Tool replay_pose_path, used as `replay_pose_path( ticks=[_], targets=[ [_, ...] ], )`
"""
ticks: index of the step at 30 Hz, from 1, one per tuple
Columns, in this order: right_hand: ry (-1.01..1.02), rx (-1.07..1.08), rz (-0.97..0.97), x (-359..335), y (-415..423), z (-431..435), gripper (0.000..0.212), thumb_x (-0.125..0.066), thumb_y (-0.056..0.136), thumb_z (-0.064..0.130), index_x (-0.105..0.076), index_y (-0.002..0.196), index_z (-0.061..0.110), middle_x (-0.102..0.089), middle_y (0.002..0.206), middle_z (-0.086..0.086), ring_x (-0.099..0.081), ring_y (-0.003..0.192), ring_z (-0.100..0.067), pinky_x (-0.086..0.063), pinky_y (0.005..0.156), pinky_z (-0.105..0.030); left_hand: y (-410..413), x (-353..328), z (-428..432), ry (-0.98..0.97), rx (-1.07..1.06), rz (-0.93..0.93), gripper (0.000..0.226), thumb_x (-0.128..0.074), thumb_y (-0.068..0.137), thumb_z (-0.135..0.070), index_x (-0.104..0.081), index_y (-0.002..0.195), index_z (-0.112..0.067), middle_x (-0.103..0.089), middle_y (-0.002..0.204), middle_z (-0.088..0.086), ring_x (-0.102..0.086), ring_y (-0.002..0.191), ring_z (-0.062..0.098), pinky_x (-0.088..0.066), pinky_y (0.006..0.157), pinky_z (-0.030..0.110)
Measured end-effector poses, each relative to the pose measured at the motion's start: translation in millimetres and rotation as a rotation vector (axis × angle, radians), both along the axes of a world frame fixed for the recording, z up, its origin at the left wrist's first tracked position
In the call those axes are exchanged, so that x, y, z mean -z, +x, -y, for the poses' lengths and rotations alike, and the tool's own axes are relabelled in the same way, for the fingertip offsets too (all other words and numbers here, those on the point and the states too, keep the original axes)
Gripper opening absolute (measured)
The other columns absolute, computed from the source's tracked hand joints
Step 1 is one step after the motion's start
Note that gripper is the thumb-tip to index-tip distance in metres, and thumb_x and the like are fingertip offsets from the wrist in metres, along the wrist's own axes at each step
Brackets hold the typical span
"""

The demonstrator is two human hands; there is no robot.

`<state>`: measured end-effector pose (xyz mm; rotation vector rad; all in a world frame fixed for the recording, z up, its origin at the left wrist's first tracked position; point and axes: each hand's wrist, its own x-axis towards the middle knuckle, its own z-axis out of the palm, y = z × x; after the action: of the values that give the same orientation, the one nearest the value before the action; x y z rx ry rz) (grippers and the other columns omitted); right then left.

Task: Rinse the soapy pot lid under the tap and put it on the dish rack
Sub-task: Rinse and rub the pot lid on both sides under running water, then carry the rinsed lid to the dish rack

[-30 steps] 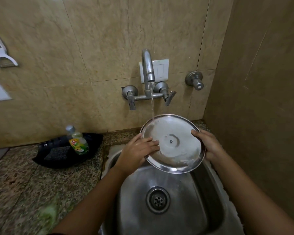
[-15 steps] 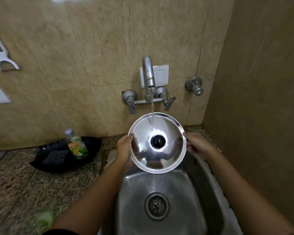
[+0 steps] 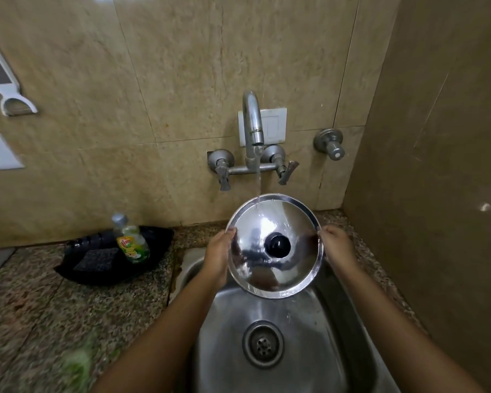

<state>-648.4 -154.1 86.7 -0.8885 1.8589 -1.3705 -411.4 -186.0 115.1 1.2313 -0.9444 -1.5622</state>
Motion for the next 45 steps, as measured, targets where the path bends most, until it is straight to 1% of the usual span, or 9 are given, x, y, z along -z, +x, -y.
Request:
replay_pose_path(
  ticks=[4,9,13,17,28,31,37,40,45],
  targets=[
    [-0.071,-0.167,0.048,-11.0,29.0,0.2,0.018,-0.055,0.087,0.005,-0.070,0.080,0.011,-0.069,0.076,-0.007,-0.062,0.073,-0.022,-0.049,0.069,-0.033,31.8,3.4,-3.4,-0.003,-0.133,-0.070,0.018,-0.050,0.096,-0.018,-0.063,0.091,-0.006,-0.065,0.085,0.014,-0.065,0.069,0.022,-0.057,0.062,0.032],
    [-0.214,-0.158,0.043,-49.2,42.4,38.2,0.033,-0.050,0.097,0.010,-0.054,0.128,0.020,-0.056,0.081,0.005,-0.049,0.062,-0.008,-0.043,0.049,-0.013,62.4,0.1,-4.2,-0.036,-0.225,-0.054,0.018,-0.054,0.094,-0.020,-0.065,0.088,-0.007,-0.063,0.086,0.015,-0.058,0.081,0.027,-0.047,0.083,0.042],
    [-0.294,-0.073,-0.189,-68.9,53.9,75.4,0.007,-0.060,0.091,0.026,-0.060,0.097,0.024,-0.054,0.082,0.000,-0.050,0.070,-0.012,-0.041,0.065,-0.026,66.4,-3.6,-6.6,-0.034,-0.256,-0.068,0.023,-0.055,0.094,-0.024,-0.067,0.096,-0.006,-0.065,0.089,0.015,-0.061,0.081,0.026,-0.048,0.083,0.040],
    [-0.240,0.132,-0.363,-73.8,59.1,89.0,0.015,-0.066,0.086,0.027,-0.055,0.079,0.020,-0.058,0.091,-0.008,-0.051,0.075,-0.019,-0.033,0.066,-0.025,65.6,-7.9,-7.3,-0.032,-0.269,-0.094,0.023,-0.054,0.094,-0.025,-0.068,0.099,-0.007,-0.066,0.091,0.016,-0.061,0.081,0.026,-0.050,0.078,0.037],
    [-0.098,0.074,-0.979,-83.3,55.2,79.0,0.029,-0.056,0.094,0.028,-0.062,0.116,0.010,-0.059,0.110,-0.012,-0.054,0.104,-0.028,-0.040,0.074,-0.033,76.3,-20.8,-2.8,-0.048,-0.241,-0.121,0.028,-0.054,0.095,-0.026,-0.066,0.106,-0.004,-0.066,0.095,0.017,-0.062,0.080,0.026,-0.051,0.073,0.035],
    [-0.049,-0.052,-0.797,-76.4,58.0,61.5,0.028,-0.048,0.097,0.030,-0.058,0.118,0.014,-0.063,0.103,-0.009,-0.059,0.093,-0.027,-0.039,0.070,-0.031,79.5,-21.5,-4.0,-0.094,-0.200,-0.133,0.023,-0.053,0.095,-0.025,-0.068,0.097,-0.008,-0.066,0.086,0.013,-0.062,0.075,0.024,-0.051,0.070,0.034],
    [-0.158,-0.399,0.062,-61.0,81.8,-28.4,0.032,-0.044,0.100,0.027,-0.065,0.114,0.008,-0.071,0.111,-0.009,-0.066,0.105,-0.021,-0.050,0.086,-0.027,80.9,-11.9,-8.8,-0.209,-0.203,-0.230,0.018,-0.052,0.095,-0.018,-0.068,0.091,-0.009,-0.069,0.077,0.007,-0.063,0.074,0.021,-0.051,0.075,0.035],
    [-0.303,-0.348,0.130,-61.4,84.0,-51.4,0.023,-0.044,0.098,0.008,-0.061,0.110,-0.003,-0.068,0.110,-0.024,-0.064,0.107,-0.033,-0.050,0.092,-0.038,76.5,-6.9,-18.3,-0.271,-0.157,-0.266,0.020,-0.051,0.096,-0.017,-0.068,0.088,-0.012,-0.073,0.078,0.005,-0.068,0.074,0.019,-0.054,0.074,0.035],
    [-0.433,-0.313,-0.003,-79.8,86.8,-78.1,0.020,-0.045,0.099,0.009,-0.064,0.101,0.010,-0.067,0.103,-0.018,-0.064,0.098,-0.026,-0.049,0.086,-0.032,66.4,-1.8,-42.6,-0.339,-0.089,-0.117,0.024,-0.043,0.099,-0.022,-0.065,0.102,-0.013,-0.070,0.097,0.007,-0.067,0.089,0.017,-0.053,0.077,0.029]
  ],
)
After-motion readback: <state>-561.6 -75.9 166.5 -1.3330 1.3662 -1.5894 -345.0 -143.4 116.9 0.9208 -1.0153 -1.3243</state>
